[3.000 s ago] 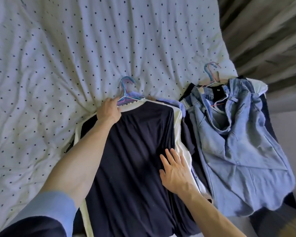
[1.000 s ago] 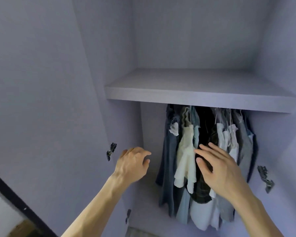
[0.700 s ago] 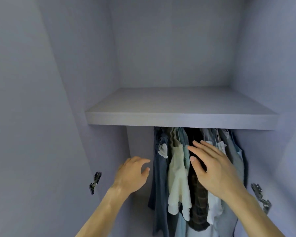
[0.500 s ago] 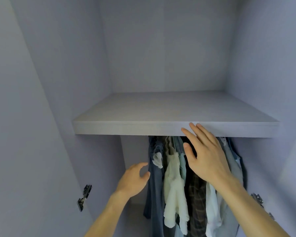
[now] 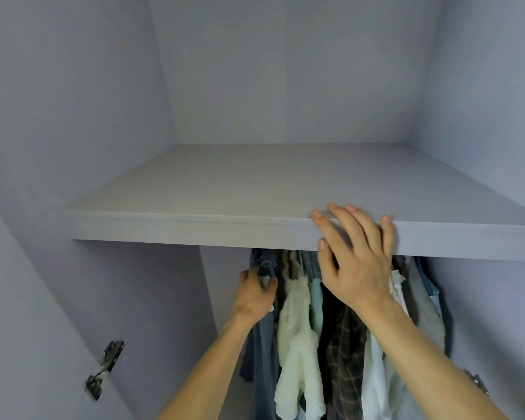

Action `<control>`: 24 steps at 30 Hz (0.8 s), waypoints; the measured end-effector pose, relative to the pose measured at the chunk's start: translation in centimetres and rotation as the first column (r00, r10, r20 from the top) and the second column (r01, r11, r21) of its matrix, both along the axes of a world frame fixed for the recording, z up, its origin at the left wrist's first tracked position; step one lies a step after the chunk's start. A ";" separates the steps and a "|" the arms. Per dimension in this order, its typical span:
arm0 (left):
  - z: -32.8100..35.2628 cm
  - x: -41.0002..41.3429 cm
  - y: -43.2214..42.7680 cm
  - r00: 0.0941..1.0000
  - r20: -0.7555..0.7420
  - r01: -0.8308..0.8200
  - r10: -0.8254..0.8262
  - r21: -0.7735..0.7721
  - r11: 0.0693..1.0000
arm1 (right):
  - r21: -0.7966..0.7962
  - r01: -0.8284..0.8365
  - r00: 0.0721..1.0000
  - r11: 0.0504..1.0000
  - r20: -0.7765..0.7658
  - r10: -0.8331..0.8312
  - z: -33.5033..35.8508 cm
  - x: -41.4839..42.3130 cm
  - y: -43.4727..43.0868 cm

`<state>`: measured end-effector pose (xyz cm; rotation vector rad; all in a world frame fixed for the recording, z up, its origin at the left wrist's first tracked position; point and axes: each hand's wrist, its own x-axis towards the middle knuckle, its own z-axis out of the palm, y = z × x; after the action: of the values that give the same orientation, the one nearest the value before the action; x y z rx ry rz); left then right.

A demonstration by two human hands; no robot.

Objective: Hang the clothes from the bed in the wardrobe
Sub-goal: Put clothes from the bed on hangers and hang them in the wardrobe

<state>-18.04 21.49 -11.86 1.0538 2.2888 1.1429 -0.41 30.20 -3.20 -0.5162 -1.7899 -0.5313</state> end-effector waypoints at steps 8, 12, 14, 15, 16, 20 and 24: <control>1.1 -2.0 2.9 0.993 -0.012 -0.115 0.115 -0.087 0.990 | 0.172 0.087 0.992 0.981 -0.104 -0.069 -1.1 -1.8 1.9; 1.2 -3.0 2.6 0.991 -0.026 -0.131 0.130 -0.031 0.991 | 0.216 0.110 0.988 0.970 -0.129 -0.083 -1.1 -2.2 2.4; 1.0 -3.0 2.2 0.995 -0.001 -0.096 0.096 -0.025 0.995 | 0.235 0.121 0.987 0.964 -0.129 -0.092 -1.2 -2.4 2.5; 0.9 -3.0 2.1 0.997 0.010 -0.076 0.076 -0.027 0.997 | 0.237 0.125 0.987 0.963 -0.129 -0.096 -1.2 -2.4 2.6; 1.0 -3.0 2.0 0.997 0.026 -0.067 0.068 -0.029 0.997 | 0.240 0.129 0.987 0.962 -0.129 -0.100 -1.2 -2.3 2.5; 1.3 -3.4 2.1 0.995 0.092 -0.041 0.040 0.004 0.999 | 0.218 0.126 0.988 0.968 -0.115 -0.103 -1.3 -2.1 2.4; 0.9 -3.8 2.0 0.999 -0.002 -0.054 0.055 0.045 0.997 | 0.197 0.119 0.988 0.973 -0.116 -0.098 -1.2 -2.0 2.2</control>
<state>-21.88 23.52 -10.91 1.0157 2.3172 1.2207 -2.37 32.44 -4.43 -0.4926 -1.5921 -0.7410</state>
